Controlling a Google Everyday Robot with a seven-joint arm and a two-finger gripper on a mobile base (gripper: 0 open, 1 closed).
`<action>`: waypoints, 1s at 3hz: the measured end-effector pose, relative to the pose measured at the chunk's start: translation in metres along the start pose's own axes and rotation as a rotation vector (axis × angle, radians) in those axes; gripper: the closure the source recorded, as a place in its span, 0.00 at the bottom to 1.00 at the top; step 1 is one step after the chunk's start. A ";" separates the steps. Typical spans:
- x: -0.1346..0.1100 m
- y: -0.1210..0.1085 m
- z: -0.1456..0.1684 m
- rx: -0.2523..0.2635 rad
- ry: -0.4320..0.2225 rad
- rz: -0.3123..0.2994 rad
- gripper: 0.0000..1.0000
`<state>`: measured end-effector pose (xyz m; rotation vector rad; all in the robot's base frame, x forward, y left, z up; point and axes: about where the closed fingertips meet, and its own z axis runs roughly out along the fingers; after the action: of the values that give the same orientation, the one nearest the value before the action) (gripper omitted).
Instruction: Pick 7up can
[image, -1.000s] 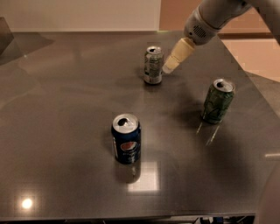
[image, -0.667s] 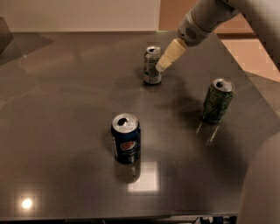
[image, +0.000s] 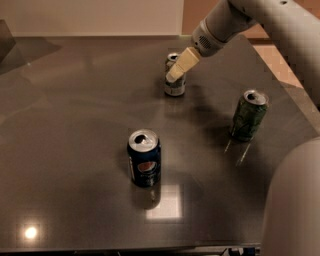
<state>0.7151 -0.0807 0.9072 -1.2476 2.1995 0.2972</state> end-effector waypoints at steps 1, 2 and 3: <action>-0.005 0.004 0.011 -0.013 -0.022 0.002 0.00; -0.005 0.007 0.016 -0.030 -0.037 0.007 0.13; -0.005 0.008 0.017 -0.045 -0.051 0.010 0.36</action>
Offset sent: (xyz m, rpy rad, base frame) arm 0.0004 0.0148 -0.0097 0.0768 0.0047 0.0186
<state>0.7169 -0.0657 0.8960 -1.2397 2.1672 0.3800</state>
